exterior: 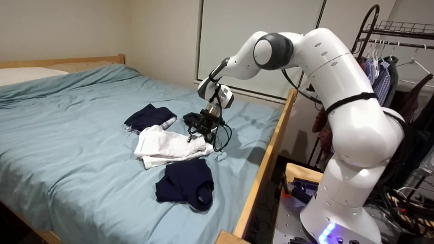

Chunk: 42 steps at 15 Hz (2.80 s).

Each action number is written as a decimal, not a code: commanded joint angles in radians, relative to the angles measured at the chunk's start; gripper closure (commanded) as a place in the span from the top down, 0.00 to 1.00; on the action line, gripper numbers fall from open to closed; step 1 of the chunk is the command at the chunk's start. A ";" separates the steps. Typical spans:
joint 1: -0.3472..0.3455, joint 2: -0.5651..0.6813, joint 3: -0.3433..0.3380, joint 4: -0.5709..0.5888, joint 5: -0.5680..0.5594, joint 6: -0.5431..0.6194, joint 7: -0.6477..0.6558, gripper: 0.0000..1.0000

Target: Fold the white object once

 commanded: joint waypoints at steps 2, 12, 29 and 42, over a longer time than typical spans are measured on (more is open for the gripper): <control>0.042 -0.049 -0.061 -0.046 0.002 0.027 0.080 0.47; 0.248 0.010 -0.128 0.306 -0.500 -0.248 0.433 0.03; 0.330 0.425 0.023 1.021 -0.681 -0.287 0.241 0.05; 0.456 0.478 0.041 1.058 -0.700 -0.305 -0.068 0.72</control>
